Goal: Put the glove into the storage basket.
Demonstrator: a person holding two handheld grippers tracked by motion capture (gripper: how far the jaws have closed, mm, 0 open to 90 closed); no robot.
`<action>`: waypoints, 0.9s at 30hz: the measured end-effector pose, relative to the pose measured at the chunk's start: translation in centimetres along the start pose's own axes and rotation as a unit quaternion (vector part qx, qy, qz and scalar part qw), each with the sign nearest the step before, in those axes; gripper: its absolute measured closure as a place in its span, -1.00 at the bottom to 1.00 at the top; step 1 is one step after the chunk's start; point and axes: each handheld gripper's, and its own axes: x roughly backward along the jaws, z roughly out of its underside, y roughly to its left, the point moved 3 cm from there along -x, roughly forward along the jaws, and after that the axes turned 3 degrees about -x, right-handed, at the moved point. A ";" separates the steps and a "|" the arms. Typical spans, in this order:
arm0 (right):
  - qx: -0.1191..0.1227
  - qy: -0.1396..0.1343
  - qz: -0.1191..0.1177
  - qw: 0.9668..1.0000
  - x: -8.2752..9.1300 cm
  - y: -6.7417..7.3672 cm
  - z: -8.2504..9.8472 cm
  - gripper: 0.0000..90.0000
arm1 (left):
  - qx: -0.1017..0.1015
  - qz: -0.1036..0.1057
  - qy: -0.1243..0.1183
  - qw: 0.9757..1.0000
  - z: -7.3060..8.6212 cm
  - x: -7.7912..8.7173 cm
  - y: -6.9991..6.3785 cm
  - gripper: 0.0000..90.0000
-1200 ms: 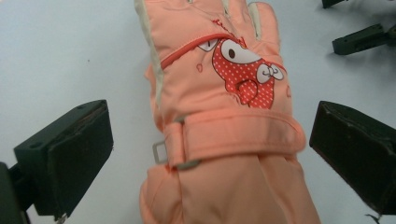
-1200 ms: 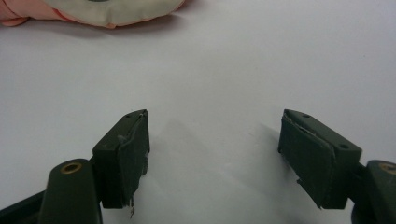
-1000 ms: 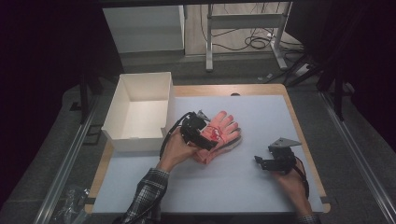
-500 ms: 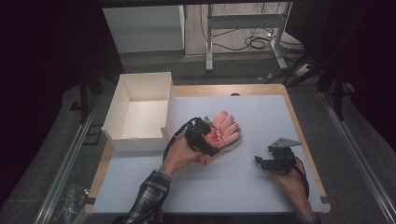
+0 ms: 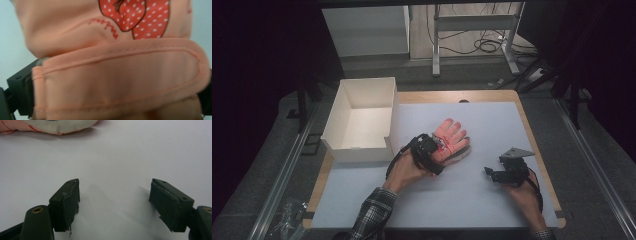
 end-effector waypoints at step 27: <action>0.000 0.000 0.000 1.000 0.0 0.0 0.0 -0.45 | 0.020 0.040 -0.010 0.999 0.3 0.8 0.0 -0.12</action>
